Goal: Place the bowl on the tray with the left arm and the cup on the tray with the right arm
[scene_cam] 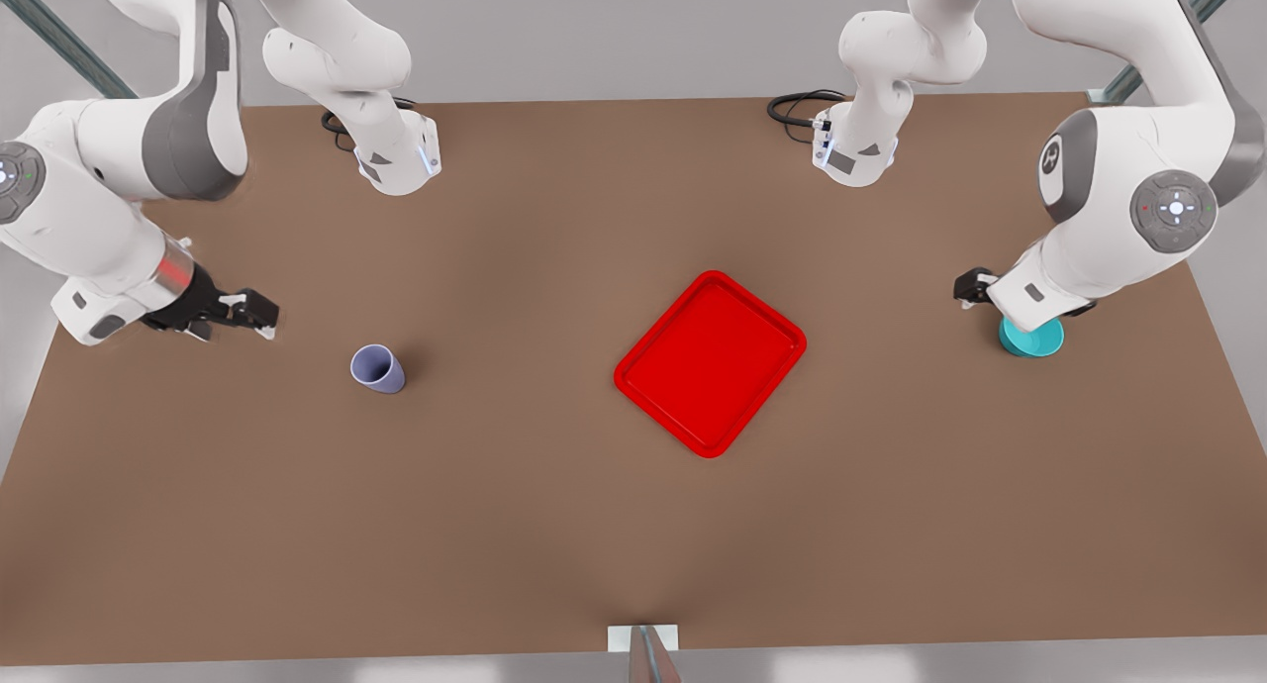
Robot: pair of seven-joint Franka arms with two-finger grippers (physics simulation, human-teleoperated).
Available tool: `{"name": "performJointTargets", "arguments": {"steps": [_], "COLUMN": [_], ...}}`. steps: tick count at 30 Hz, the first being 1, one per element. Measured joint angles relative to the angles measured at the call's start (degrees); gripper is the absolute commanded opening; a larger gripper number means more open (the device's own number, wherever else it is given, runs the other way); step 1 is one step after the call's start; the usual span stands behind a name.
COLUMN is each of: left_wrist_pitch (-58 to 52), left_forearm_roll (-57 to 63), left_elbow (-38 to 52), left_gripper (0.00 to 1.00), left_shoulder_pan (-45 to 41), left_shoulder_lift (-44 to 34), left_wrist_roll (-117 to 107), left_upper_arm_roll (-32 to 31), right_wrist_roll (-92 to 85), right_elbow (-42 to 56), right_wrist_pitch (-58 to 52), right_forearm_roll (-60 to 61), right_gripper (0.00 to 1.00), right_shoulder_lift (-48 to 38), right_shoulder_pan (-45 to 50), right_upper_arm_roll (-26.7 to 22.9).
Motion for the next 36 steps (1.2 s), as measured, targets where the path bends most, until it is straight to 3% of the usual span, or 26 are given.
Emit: {"name": "performJointTargets", "arguments": {"steps": [2, 4, 5, 7, 9, 15, 29, 31, 32, 36], "left_wrist_pitch": [-0.8, 1.4, 9.5, 21.8, 27.2, 31.0, 34.5, 34.8, 35.6, 36.3], "left_forearm_roll": [0.2, 0.3, 0.2, -2.4, -6.8, -21.7, -28.1, -28.2, -28.2, -28.4], "left_elbow": [-1.1, -12.8, -20.5, -28.3, -28.8, -27.6, -24.6, -24.5, -24.5, -24.5], "left_gripper": [1.0, 1.0, 1.0, 1.0, 1.0, 1.0, 0.99, 0.47, 0.41, 0.34], "left_shoulder_pan": [-0.2, 0.4, -0.8, 6.7, 14.7, 28.5, 31.8, 31.8, 31.8, 31.8], "left_shoulder_lift": [0.1, -0.1, -0.1, 1.3, 5.7, 15.5, 23.9, 23.9, 23.9, 23.9], "left_wrist_roll": [-0.2, 0.0, 2.0, 16.8, 32.3, 43.9, 43.6, 43.8, 44.0, 44.4], "left_upper_arm_roll": [0.2, 1.2, 4.4, 10.8, 11.3, 11.3, 11.7, 11.7, 11.7, 11.6], "right_wrist_roll": [0.0, -0.1, -0.1, -0.1, -0.1, -0.2, 0.0, -0.1, -0.1, -0.1], "right_elbow": [0.0, 0.1, 0.1, 0.1, 0.1, 0.5, 1.5, 2.6, 2.8, 2.7], "right_wrist_pitch": [0.0, -0.7, -1.1, -1.1, -1.0, -0.6, -1.0, -1.0, -0.9, -0.3], "right_forearm_roll": [0.0, 0.0, 0.0, 0.0, 0.0, -0.1, -0.3, -0.3, -0.7, -1.9], "right_gripper": [1.0, 1.0, 1.0, 1.0, 1.0, 1.0, 1.0, 1.0, 1.0, 1.0], "right_shoulder_lift": [-0.1, -0.1, 0.0, 0.0, -0.1, 0.1, 0.2, 0.9, 1.4, 1.7], "right_shoulder_pan": [0.5, 1.5, 1.3, 0.3, 0.3, 0.3, 0.1, 0.8, 0.4, 0.7], "right_upper_arm_roll": [0.5, 0.4, 0.4, 0.4, 0.5, 0.4, -0.2, -0.2, -0.3, -0.1]}}
